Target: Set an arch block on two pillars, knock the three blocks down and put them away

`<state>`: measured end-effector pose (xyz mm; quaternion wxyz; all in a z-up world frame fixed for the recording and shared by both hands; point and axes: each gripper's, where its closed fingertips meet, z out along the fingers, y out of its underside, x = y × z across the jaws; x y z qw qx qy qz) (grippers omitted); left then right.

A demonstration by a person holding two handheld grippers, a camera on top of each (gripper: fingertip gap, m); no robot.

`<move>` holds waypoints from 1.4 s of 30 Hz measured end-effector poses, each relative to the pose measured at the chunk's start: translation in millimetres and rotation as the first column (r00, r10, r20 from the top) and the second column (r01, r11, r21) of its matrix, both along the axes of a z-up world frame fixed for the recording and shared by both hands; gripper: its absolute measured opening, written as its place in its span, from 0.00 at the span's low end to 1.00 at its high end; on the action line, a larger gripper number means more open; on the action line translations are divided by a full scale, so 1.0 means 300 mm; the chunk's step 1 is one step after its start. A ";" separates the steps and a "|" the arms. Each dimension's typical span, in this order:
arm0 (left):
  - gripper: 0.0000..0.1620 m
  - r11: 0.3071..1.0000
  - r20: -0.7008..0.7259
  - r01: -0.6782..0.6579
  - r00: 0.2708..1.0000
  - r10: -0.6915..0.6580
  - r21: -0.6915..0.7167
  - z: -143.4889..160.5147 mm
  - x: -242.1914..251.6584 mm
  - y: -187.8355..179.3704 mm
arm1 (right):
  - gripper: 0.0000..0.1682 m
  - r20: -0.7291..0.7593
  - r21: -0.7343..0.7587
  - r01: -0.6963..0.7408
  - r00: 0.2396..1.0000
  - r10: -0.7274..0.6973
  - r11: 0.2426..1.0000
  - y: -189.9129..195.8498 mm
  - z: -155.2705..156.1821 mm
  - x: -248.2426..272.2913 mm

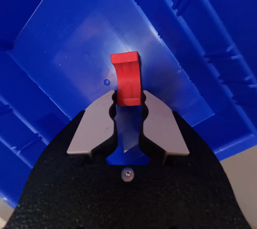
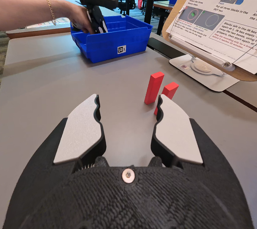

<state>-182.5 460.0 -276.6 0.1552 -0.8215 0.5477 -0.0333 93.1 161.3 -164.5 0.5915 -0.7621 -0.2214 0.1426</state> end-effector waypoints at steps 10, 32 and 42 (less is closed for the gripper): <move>0.20 1.000 0.417 0.006 0.909 -0.018 0.029 0.418 0.120 -0.071 | 0.47 0.046 0.046 -0.034 0.998 0.032 0.998 0.023 0.077 -0.010; 0.19 0.597 0.583 0.802 0.499 -0.642 -0.028 0.580 0.636 -0.883 | 0.31 -0.185 0.057 -0.360 0.913 0.364 0.931 0.115 0.288 -0.204; 0.19 0.591 0.550 0.805 0.475 -0.687 0.044 0.564 0.657 -0.895 | 0.21 -0.212 0.034 -0.329 0.920 0.328 0.944 0.102 0.269 -0.196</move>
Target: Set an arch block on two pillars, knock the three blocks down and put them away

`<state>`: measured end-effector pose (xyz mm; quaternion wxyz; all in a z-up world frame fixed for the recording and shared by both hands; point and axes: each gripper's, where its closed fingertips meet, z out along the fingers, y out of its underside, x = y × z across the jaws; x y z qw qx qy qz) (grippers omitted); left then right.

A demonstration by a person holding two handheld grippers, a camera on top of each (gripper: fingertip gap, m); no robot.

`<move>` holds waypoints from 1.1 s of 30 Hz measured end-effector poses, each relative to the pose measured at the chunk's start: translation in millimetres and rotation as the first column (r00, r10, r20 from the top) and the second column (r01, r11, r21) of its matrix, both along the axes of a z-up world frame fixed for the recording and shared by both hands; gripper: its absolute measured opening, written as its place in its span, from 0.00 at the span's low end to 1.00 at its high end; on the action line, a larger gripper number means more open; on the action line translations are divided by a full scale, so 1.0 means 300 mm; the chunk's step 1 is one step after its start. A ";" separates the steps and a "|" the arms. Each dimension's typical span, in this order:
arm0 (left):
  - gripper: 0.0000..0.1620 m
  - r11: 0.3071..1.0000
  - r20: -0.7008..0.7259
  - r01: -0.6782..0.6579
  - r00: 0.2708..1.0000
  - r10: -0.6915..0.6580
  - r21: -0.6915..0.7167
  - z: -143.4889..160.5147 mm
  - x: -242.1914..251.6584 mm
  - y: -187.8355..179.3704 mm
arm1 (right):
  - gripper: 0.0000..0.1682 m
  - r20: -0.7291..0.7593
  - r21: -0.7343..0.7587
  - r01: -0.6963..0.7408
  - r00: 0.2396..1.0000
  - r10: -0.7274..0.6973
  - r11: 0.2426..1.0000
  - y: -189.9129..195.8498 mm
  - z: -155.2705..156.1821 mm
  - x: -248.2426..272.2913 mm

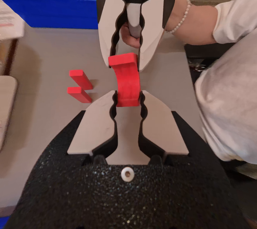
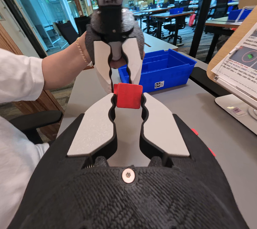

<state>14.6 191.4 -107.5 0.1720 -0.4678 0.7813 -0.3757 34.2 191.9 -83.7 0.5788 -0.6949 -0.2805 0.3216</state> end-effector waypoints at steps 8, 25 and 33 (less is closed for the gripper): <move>0.35 0.915 0.408 -0.128 0.912 -0.044 0.383 0.130 0.045 0.017 | 0.21 -0.482 -0.169 -0.016 0.873 -0.068 0.986 0.024 0.101 0.101; 0.21 0.950 0.622 -0.211 0.783 0.023 0.231 0.191 0.099 -0.016 | 0.35 -0.379 -0.034 0.014 0.925 -0.026 0.999 -0.019 0.110 0.107; 0.21 0.985 0.532 0.036 0.845 0.059 -0.167 0.210 0.071 -0.085 | 0.42 0.040 0.277 0.015 0.999 -0.027 0.961 -0.074 0.120 0.076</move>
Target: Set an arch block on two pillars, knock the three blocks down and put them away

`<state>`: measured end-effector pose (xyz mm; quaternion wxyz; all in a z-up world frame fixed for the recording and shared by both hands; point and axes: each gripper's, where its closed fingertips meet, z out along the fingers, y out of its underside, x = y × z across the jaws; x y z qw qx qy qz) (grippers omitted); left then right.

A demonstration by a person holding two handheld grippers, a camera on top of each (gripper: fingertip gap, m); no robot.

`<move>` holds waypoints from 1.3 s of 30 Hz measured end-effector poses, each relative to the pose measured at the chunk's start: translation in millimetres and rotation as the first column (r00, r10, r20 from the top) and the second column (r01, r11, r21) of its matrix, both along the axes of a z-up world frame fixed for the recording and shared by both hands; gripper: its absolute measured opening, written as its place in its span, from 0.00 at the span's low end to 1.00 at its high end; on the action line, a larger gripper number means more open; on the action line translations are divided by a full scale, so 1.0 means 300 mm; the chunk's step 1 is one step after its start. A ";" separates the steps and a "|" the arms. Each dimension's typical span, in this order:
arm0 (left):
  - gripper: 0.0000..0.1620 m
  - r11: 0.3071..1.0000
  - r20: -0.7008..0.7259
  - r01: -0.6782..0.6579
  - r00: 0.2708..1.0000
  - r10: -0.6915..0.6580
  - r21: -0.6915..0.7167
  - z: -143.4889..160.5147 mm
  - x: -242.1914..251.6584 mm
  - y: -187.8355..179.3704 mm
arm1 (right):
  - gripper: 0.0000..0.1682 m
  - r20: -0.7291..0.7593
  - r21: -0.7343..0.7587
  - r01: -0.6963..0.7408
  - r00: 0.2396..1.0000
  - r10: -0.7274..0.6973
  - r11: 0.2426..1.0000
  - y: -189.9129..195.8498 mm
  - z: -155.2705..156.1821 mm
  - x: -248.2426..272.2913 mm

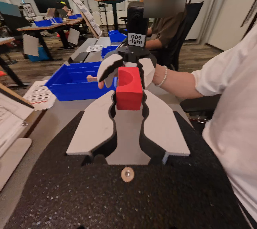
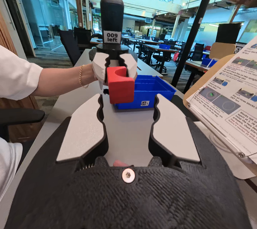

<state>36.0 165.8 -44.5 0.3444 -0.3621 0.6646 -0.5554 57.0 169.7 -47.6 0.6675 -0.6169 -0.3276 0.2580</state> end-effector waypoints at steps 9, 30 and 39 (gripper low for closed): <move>0.21 1.000 0.001 0.001 1.000 -0.001 0.004 -0.019 0.007 -0.002 | 0.21 0.009 -0.035 -0.035 0.999 0.036 0.999 -0.015 0.001 -0.031; 0.30 0.708 0.236 -0.234 0.967 0.097 0.667 -0.034 0.018 0.038 | 0.20 -0.524 -0.517 -0.372 0.850 0.058 0.771 -0.008 -0.065 -0.019; 0.21 0.828 0.154 -0.177 0.982 0.110 0.533 -0.045 0.020 0.035 | 0.34 -0.407 -0.364 -0.202 0.913 0.040 0.909 0.006 -0.036 0.028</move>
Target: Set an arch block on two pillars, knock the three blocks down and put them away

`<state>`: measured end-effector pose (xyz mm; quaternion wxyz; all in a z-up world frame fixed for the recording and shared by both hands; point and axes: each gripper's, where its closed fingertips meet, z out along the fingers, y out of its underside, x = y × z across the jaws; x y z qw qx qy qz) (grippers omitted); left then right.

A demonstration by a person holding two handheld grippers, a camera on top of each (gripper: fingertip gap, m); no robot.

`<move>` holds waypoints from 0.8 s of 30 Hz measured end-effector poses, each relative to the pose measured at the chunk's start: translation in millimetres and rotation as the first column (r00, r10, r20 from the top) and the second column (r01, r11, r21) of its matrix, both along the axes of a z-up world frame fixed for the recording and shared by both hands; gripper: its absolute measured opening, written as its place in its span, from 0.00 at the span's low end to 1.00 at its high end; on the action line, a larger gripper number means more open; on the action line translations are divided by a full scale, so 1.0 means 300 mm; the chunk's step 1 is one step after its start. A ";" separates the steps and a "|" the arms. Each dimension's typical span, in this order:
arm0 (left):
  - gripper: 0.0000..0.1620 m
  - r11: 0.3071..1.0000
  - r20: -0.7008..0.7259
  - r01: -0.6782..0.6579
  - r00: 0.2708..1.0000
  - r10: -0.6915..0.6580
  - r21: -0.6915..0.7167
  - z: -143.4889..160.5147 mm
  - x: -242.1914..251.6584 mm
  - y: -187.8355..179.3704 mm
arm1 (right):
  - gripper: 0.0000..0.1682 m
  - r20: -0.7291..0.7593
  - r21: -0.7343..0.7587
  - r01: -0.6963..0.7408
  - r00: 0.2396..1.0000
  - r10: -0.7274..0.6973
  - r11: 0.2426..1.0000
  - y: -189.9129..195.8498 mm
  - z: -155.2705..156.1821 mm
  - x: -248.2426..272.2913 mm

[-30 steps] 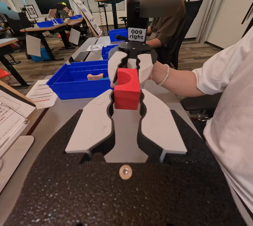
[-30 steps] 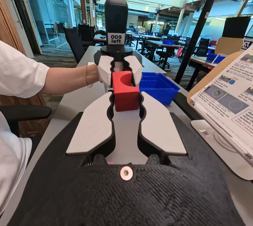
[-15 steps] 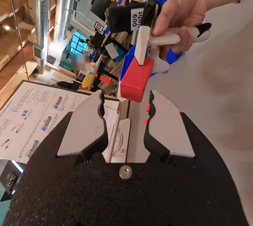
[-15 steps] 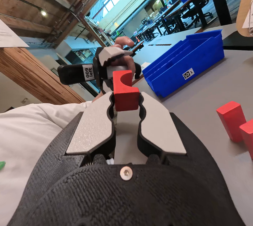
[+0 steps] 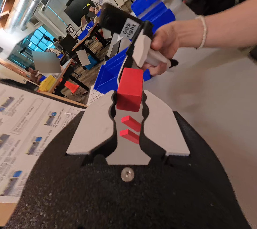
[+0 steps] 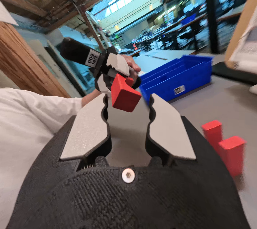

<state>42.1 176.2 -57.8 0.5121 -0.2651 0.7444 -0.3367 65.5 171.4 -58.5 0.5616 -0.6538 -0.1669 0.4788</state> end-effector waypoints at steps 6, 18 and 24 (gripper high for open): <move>0.21 0.939 -0.014 0.024 0.999 -0.031 -0.343 0.029 0.000 0.007 | 0.36 0.364 0.423 0.100 0.891 -0.270 0.901 -0.014 0.037 0.005; 0.24 0.922 -0.094 0.020 0.994 -0.060 -0.386 -0.012 0.006 0.003 | 0.21 0.460 0.407 0.060 0.849 -0.261 0.911 -0.012 0.007 -0.020; 0.31 0.976 -0.354 -0.060 0.935 -0.018 -0.208 -0.040 0.012 0.014 | 0.21 0.527 0.358 0.022 0.821 -0.221 0.934 -0.007 -0.041 -0.028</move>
